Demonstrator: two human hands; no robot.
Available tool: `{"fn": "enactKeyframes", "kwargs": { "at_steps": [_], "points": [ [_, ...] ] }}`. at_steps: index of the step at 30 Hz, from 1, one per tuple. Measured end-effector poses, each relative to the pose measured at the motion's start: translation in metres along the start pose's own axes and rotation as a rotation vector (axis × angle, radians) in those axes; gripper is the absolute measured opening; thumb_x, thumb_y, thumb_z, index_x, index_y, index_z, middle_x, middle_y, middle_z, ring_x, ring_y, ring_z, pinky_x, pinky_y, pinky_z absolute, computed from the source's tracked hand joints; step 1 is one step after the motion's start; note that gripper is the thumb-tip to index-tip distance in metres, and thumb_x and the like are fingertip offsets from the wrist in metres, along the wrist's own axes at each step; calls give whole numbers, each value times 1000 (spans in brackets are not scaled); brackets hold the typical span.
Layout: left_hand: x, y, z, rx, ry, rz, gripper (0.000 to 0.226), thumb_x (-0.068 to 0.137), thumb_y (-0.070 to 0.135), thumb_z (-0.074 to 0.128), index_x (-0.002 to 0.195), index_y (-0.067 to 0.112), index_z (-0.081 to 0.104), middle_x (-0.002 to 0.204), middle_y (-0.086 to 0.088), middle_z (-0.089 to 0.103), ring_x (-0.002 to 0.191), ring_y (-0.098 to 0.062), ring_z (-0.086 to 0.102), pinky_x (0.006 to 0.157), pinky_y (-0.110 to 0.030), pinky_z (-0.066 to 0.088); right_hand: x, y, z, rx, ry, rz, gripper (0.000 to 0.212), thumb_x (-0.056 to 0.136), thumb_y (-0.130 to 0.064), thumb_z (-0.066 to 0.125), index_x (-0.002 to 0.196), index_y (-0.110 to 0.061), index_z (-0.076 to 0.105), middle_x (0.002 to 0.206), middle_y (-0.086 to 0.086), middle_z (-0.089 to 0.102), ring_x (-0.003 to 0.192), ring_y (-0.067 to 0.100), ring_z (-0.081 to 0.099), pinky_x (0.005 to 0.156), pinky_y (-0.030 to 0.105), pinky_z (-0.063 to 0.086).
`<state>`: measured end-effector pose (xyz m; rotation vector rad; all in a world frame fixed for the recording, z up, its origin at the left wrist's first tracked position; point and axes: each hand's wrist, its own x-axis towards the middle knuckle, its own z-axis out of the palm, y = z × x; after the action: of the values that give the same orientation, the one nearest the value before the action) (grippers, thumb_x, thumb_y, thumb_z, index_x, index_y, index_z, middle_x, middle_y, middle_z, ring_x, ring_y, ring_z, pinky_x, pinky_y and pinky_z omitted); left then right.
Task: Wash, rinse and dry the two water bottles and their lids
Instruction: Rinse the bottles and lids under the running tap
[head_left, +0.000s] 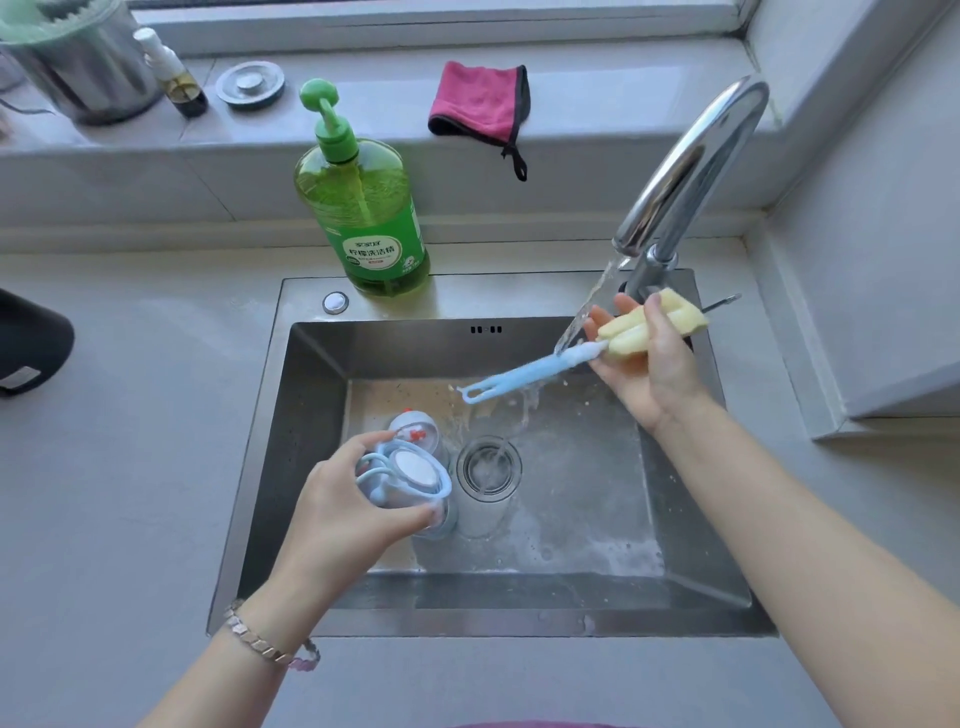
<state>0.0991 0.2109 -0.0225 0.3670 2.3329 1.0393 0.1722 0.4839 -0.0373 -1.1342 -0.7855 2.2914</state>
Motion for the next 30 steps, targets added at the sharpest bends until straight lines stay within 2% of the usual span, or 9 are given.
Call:
{"fn": "enactKeyframes", "kwargs": {
  "at_steps": [8, 11, 13, 16, 18, 21, 23, 26, 30],
  "points": [
    [-3, -4, -2, -1, 0, -6, 68, 49, 18, 90, 106, 35, 58, 100, 3, 62, 83, -4, 62, 63, -8, 41, -13, 5, 1, -195, -135, 15, 24, 97, -46, 32, 103, -36, 52, 86, 2, 63, 80, 22, 68, 73, 42, 54],
    [-5, -4, -1, 0, -10, -1, 69, 49, 19, 90, 109, 34, 58, 102, 2, 62, 85, -6, 62, 66, -9, 43, -11, 4, -5, -337, -103, 15, 14, 97, -21, 47, 109, -29, 46, 77, 4, 53, 68, 18, 63, 69, 41, 53],
    [-6, -5, -2, 2, -15, 3, 71, 49, 21, 90, 109, 36, 57, 104, 0, 61, 88, -8, 62, 71, -16, 45, -10, 0, -17, -480, -91, 47, 37, 88, 5, 51, 110, -21, 39, 77, 5, 47, 67, 16, 57, 66, 38, 53],
    [-6, -1, 1, 14, -41, 29, 68, 50, 20, 89, 106, 39, 57, 104, -1, 60, 89, -7, 61, 71, -15, 44, -13, -6, -39, -777, -49, 64, 36, 80, 17, 52, 95, -15, 43, 80, 5, 47, 67, 13, 53, 55, 27, 50],
    [-5, 6, 5, 19, -59, 71, 63, 50, 18, 88, 99, 42, 57, 102, 0, 62, 89, -6, 60, 69, -12, 43, -17, -11, -52, -920, -9, 28, 41, 79, 17, 58, 110, -8, 48, 91, 10, 55, 74, 16, 56, 50, 19, 49],
    [-2, 22, 11, 42, -71, 123, 64, 51, 20, 87, 100, 44, 55, 104, 2, 59, 92, -3, 57, 71, -14, 44, -27, -21, -69, -1066, 13, -77, 81, 80, 11, 61, 144, -18, 21, 99, 13, 60, 72, 18, 62, 51, 8, 45],
    [1, 35, 13, 60, -71, 152, 68, 51, 20, 87, 105, 45, 53, 106, 1, 55, 93, -1, 55, 75, -17, 45, -36, -27, -76, -1195, 1, -163, 60, 83, 10, 51, 127, -29, 39, 93, 10, 61, 60, 7, 64, 53, 7, 42],
    [3, 52, 14, 85, -85, 235, 70, 51, 21, 87, 105, 46, 51, 106, 0, 54, 92, 2, 53, 70, -7, 39, -47, -33, -81, -1352, -8, -201, 39, 84, 8, 42, 75, -25, 61, 81, 7, 65, 75, 17, 65, 62, 19, 43],
    [3, 72, 9, 121, -95, 320, 74, 49, 26, 89, 107, 48, 48, 105, -1, 53, 91, -4, 56, 81, -22, 47, -63, -48, -81, -1326, -84, -137, 41, 89, 10, 36, 113, -9, 63, 102, 13, 66, 95, 21, 61, 72, 9, 45]
  ]
}}
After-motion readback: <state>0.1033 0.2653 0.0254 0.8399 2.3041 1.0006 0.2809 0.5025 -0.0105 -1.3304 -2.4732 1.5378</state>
